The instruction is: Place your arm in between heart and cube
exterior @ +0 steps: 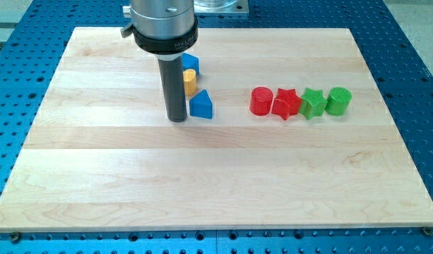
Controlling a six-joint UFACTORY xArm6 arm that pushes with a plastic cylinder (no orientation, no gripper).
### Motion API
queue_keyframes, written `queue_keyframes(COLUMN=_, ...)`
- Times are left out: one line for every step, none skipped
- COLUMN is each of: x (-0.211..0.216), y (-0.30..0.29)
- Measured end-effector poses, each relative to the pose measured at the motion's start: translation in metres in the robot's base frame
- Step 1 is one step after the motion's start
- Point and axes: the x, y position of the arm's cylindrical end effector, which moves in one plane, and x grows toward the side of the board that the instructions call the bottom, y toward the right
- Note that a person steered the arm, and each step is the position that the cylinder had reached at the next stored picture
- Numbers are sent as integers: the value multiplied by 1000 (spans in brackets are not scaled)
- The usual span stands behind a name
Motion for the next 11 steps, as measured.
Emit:
queue_keyframes(x=-5, y=47)
queue_keyframes(x=5, y=26)
queue_keyframes(x=-7, y=1)
queue_keyframes(x=-24, y=30)
queue_keyframes(x=-42, y=60)
queue_keyframes(x=-50, y=63)
queue_keyframes(x=-53, y=44)
queue_keyframes(x=-77, y=16)
queue_keyframes(x=-115, y=14)
queue_keyframes(x=-117, y=-29)
queue_keyframes(x=-87, y=-38)
